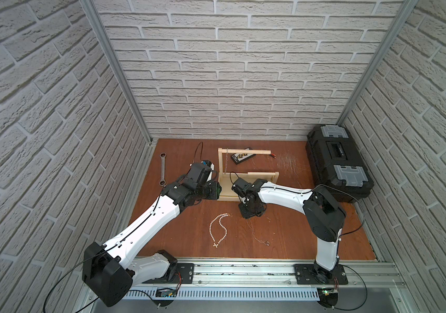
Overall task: Hang the necklace on the jewelry display stand
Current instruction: Pick up the necklace from the center of the board.
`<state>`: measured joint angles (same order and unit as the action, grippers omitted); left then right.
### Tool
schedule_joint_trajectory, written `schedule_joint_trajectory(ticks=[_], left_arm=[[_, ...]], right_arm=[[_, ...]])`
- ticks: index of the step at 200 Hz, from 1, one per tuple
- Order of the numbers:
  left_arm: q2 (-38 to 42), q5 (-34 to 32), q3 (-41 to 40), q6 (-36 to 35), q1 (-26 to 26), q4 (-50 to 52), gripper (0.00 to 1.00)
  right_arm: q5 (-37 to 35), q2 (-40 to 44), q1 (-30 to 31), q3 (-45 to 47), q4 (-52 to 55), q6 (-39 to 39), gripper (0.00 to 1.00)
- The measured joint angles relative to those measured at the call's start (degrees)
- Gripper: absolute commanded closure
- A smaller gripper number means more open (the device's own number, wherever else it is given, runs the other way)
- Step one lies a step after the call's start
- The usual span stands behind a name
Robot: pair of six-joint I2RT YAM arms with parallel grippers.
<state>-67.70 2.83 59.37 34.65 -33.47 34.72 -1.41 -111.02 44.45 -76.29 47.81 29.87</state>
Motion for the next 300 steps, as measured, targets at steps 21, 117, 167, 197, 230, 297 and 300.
schedule_joint_trajectory(ticks=[21, 117, 167, 197, 230, 297, 300], left_arm=[[0.0, 0.0, 0.0, 0.0, 0.1, 0.0, 0.54], [0.0, 0.0, 0.0, 0.0, 0.4, 0.0, 0.54], [0.3, 0.0, -0.7, 0.0, 0.5, -0.4, 0.54], [0.7, 0.0, -0.9, 0.0, 0.6, -0.4, 0.54], [0.9, 0.0, -1.1, 0.1, 0.9, -0.5, 0.54], [1.3, 0.0, -1.5, 0.1, 1.2, -0.7, 0.54], [1.3, 0.0, -1.5, 0.1, 1.2, -0.7, 0.55]], right_arm=[[0.0, -0.2, -0.6, 0.0, 0.0, 0.0, 0.67], [0.4, -1.2, -0.9, 0.4, -0.5, 0.4, 0.83], [0.3, -1.3, -0.7, 0.4, -0.6, 0.9, 0.85], [0.1, -1.6, -0.5, -0.1, -0.2, 1.0, 0.89], [0.1, -1.7, -0.3, -0.2, -0.3, 1.0, 0.95], [0.3, -1.4, -0.1, -1.2, 1.0, 1.0, 0.97], [0.2, -1.4, 0.0, -1.4, 1.2, 1.0, 0.97]])
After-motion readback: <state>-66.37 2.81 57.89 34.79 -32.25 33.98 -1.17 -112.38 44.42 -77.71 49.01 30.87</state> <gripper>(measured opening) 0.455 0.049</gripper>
